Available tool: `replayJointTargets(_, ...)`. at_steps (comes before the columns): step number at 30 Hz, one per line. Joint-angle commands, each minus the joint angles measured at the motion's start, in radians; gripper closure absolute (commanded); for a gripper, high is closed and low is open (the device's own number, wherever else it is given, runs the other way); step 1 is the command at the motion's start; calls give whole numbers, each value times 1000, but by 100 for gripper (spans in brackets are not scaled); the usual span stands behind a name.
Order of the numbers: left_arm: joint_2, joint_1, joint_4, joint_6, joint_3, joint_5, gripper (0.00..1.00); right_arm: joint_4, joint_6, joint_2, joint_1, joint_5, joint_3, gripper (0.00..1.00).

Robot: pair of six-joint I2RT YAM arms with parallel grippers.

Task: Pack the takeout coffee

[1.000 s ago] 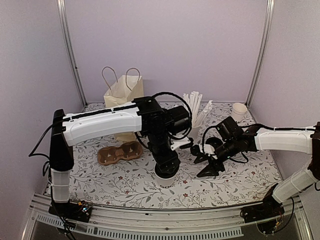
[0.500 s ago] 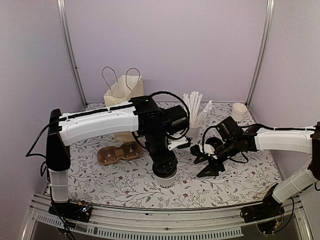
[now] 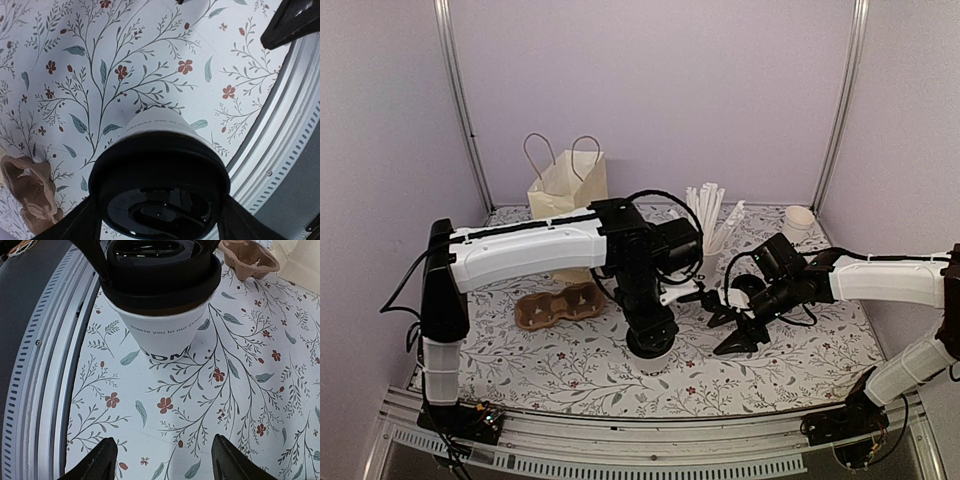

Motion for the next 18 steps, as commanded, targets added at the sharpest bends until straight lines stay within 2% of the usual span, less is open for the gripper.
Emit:
replayJointTargets(1,17,-11,14,12,20,19,20,2,-7,4,-4,-13,1,32)
replayJointTargets(8,13,-12,13,2,42,-11,13,-1,-7,0,-4,-19,1,32)
replayJointTargets(11,-8,-11,11,-4,63,-20,1,-2,-1,-3,-4,-33,4,32)
replayJointTargets(16,-104,-11,4,-23,65,-23,0,-4,48,-43,-6,-72,25,32)
replayJointTargets(18,-144,-9,9,-46,44,-65,0,-4,103,-70,-7,-86,52,32)
